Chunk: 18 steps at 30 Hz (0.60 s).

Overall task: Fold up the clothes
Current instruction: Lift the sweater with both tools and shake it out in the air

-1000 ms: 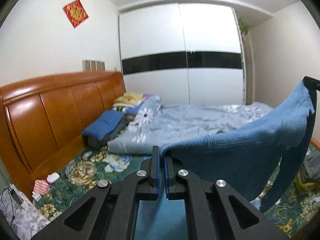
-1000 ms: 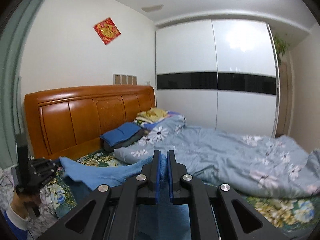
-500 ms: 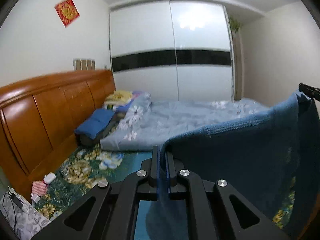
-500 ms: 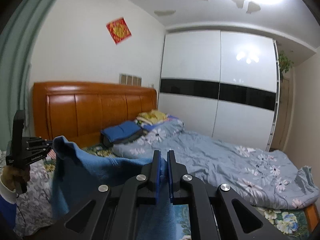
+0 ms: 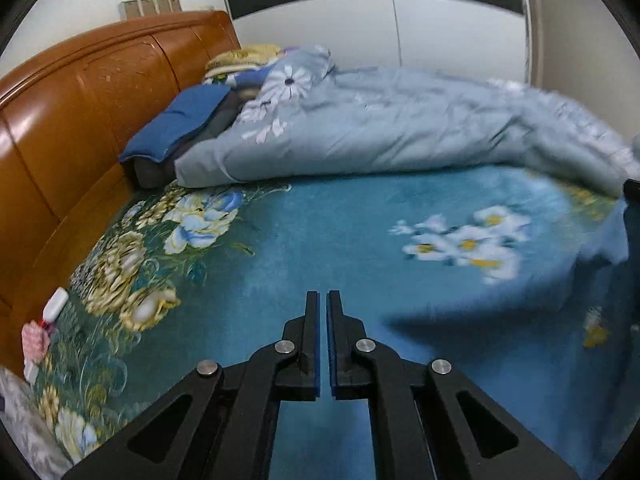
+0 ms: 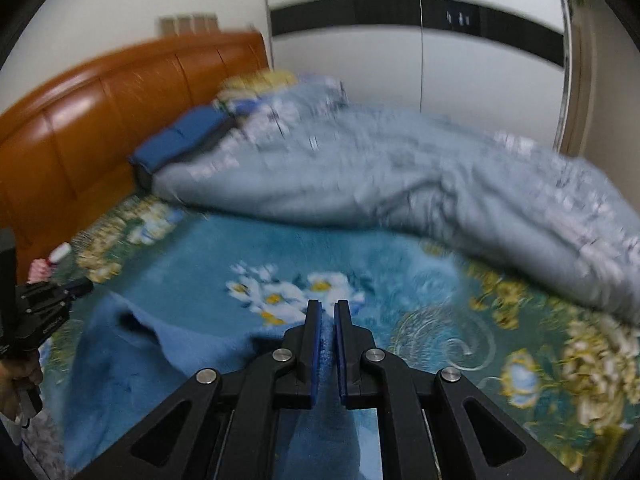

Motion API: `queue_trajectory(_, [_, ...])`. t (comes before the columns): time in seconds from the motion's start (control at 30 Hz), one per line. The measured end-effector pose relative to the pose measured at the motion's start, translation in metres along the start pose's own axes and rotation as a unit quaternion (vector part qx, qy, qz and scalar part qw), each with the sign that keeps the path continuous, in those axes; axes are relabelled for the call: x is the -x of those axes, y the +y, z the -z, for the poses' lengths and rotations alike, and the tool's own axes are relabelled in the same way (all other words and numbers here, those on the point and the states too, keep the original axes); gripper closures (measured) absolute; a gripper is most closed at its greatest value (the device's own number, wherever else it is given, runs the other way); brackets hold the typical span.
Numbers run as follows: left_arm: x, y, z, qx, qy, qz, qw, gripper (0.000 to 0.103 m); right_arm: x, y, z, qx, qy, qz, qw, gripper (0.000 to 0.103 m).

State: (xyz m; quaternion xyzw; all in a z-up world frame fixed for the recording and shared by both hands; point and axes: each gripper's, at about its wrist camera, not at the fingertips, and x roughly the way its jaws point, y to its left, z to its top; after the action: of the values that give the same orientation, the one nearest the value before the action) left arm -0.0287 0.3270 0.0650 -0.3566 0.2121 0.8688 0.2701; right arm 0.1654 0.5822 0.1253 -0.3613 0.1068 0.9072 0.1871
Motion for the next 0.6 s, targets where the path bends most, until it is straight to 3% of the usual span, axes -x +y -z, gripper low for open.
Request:
queue_trajectory(0.07, [-0.033,0.000,-0.002,0.008,0.026,0.005,0.9996,0.100,-0.039,-0.007,-0.003,-0.004,0.023,0.015,1.000,0.100])
queue_trajectory(0.2, [-0.055,0.007,0.010,0.024,0.043,0.085,0.9952,0.100,-0.087,-0.026,-0.008,-0.022,0.048,0.037,0.998,0.103])
queue_trajectory(0.43, [-0.060,0.012,0.025,0.039,0.070,0.193,0.9778,0.097,-0.101,-0.045,0.008,-0.034,0.059,0.014,0.998,0.102])
queue_trajectory(0.53, [-0.049,0.001,0.030,0.020,0.062,0.205,0.9767,0.080,-0.089,-0.044,0.020,-0.025,0.064,0.007,0.998,0.100])
queue_trajectory(0.6, [-0.045,-0.006,0.032,0.013,0.062,0.224,0.9725,0.054,-0.083,-0.041,0.029,-0.023,0.074,-0.002,0.997,0.099])
